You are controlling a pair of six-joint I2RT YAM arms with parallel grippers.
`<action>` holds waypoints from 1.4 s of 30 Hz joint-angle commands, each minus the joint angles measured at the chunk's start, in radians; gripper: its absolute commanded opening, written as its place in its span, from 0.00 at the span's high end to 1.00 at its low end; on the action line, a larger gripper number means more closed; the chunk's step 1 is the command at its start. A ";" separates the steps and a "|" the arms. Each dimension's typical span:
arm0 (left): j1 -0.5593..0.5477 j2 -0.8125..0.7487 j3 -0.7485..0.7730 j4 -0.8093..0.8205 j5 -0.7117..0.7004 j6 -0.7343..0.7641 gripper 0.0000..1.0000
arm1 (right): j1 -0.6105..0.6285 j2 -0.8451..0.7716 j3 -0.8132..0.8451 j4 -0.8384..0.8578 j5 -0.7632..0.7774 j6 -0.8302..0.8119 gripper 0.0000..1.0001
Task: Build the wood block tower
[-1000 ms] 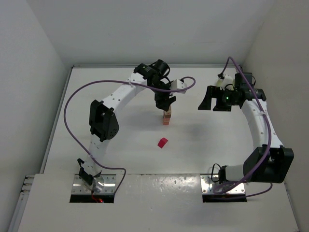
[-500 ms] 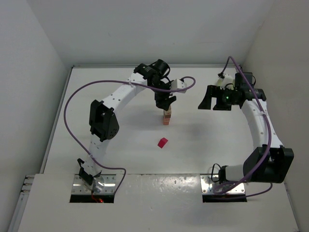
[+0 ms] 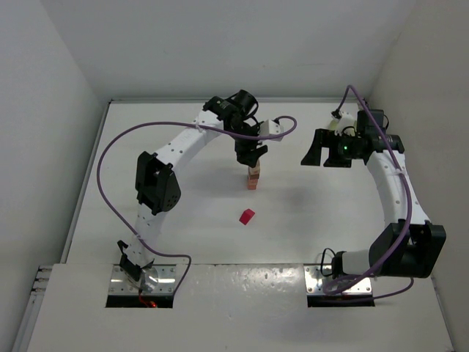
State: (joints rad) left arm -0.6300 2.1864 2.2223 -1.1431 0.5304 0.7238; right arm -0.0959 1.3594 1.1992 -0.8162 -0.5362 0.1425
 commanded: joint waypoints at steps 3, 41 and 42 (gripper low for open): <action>-0.014 0.012 0.007 0.009 0.013 -0.006 0.37 | -0.004 -0.003 0.013 0.020 -0.019 0.006 0.00; -0.014 0.021 -0.021 0.019 0.013 0.003 0.25 | -0.007 -0.005 0.000 0.023 -0.021 0.006 0.00; -0.014 0.021 -0.021 0.019 0.013 0.003 0.25 | -0.007 -0.005 -0.001 0.025 -0.022 0.006 0.00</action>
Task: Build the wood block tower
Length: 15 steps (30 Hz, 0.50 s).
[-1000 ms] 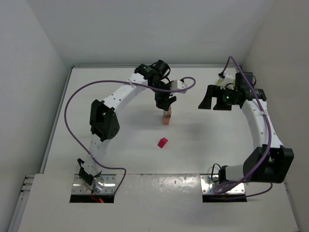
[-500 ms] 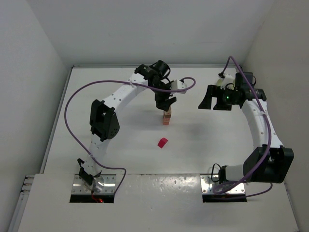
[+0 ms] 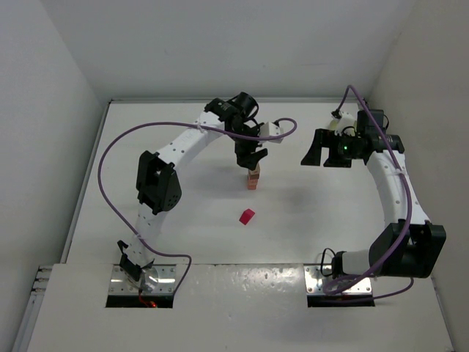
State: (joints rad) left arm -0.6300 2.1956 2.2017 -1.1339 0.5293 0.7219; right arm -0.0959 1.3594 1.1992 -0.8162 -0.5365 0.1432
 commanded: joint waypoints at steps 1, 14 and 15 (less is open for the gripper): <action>-0.014 0.012 0.000 0.010 0.014 0.005 0.25 | -0.007 -0.005 -0.001 0.023 -0.020 0.006 0.00; -0.005 -0.163 0.115 -0.013 0.106 0.005 0.00 | -0.007 0.007 -0.007 0.023 -0.033 -0.004 0.00; -0.005 -0.178 0.106 -0.013 0.097 -0.007 0.00 | -0.007 0.009 -0.006 0.023 -0.036 -0.004 0.00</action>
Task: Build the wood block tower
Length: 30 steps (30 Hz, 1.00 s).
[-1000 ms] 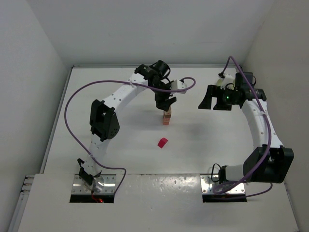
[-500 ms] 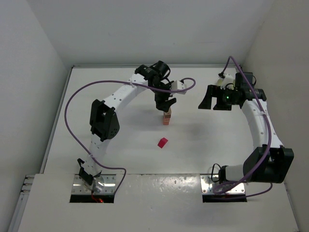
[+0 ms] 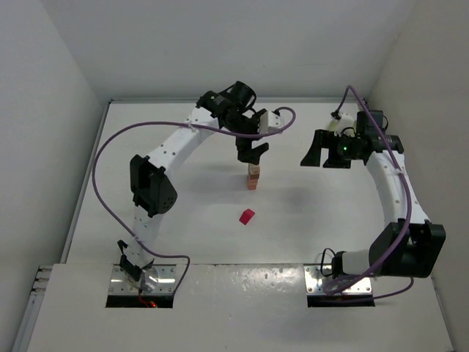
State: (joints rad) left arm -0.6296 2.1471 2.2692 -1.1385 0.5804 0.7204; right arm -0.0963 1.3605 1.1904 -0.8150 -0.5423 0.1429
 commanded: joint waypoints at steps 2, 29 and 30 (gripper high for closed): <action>0.014 -0.164 0.024 0.022 0.055 -0.045 0.00 | 0.001 0.015 0.006 0.031 -0.031 -0.002 0.00; 0.699 -0.736 -0.757 0.434 0.309 -0.539 0.09 | 0.671 0.193 -0.115 -0.038 -0.203 -1.586 0.35; 0.699 -0.748 -0.773 0.445 0.291 -0.539 0.09 | 0.699 0.213 -0.089 -0.042 -0.200 -1.623 0.36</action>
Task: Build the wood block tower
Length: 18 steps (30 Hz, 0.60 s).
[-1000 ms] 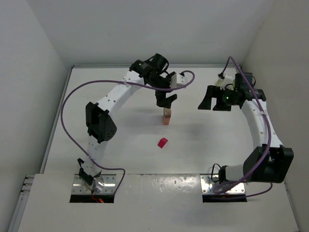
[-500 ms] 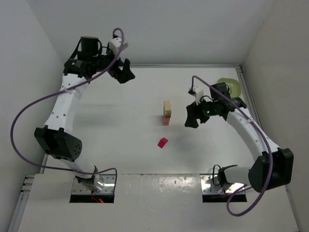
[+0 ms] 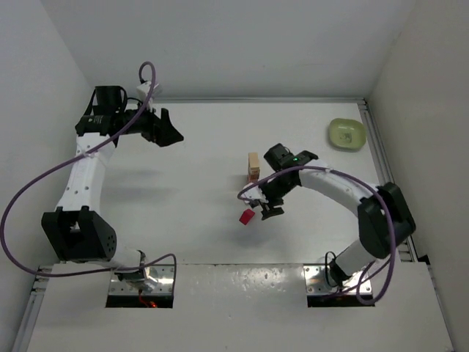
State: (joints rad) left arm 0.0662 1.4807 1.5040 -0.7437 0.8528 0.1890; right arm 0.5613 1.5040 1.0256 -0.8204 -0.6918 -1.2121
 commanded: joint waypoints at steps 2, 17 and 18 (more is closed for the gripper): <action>0.003 -0.114 -0.030 0.060 0.009 -0.008 0.09 | 0.052 0.164 0.121 -0.062 -0.046 -0.311 0.36; 0.040 -0.246 -0.140 0.060 -0.043 0.012 0.07 | 0.118 0.403 0.211 -0.036 0.061 -0.409 0.37; 0.049 -0.246 -0.140 0.060 -0.043 0.012 0.07 | 0.121 0.409 0.215 -0.036 0.063 -0.409 0.37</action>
State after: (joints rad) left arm 0.0944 1.2602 1.3666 -0.7086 0.8055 0.1917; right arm 0.6647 1.8973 1.1942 -0.8478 -0.6193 -1.5799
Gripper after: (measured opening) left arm 0.925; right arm 0.631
